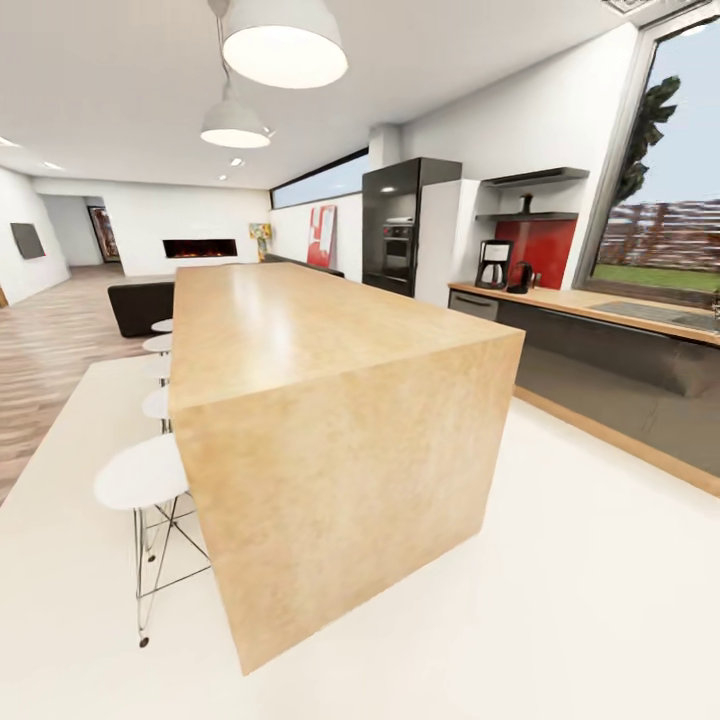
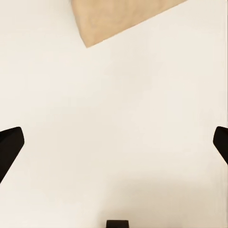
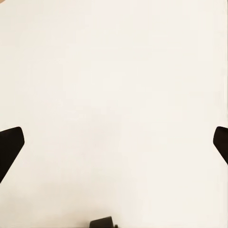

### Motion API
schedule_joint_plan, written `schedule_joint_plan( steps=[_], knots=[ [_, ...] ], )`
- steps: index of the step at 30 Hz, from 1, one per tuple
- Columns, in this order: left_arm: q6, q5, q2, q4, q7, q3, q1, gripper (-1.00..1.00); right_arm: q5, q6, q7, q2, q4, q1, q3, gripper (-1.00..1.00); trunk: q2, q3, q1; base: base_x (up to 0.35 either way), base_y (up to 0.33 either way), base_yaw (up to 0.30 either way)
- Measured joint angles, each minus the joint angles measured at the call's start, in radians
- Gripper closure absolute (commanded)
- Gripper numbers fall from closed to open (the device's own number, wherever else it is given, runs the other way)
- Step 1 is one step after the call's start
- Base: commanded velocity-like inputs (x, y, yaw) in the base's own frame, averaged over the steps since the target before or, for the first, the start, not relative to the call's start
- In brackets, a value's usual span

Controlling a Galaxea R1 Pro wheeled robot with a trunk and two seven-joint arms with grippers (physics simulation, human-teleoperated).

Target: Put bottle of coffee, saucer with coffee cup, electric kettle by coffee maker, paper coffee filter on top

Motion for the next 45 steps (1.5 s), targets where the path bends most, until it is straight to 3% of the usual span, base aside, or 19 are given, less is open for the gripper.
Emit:
schedule_joint_plan(
  steps=[45],
  knots=[
    [0.0,0.001,0.0,0.0,0.001,0.0,-0.001,-1.0,0.001,0.0,0.001,0.001,0.0,0.0,0.002,-1.0,0.014,-0.025,-0.008,0.033,-0.036,-0.251]
  ],
)
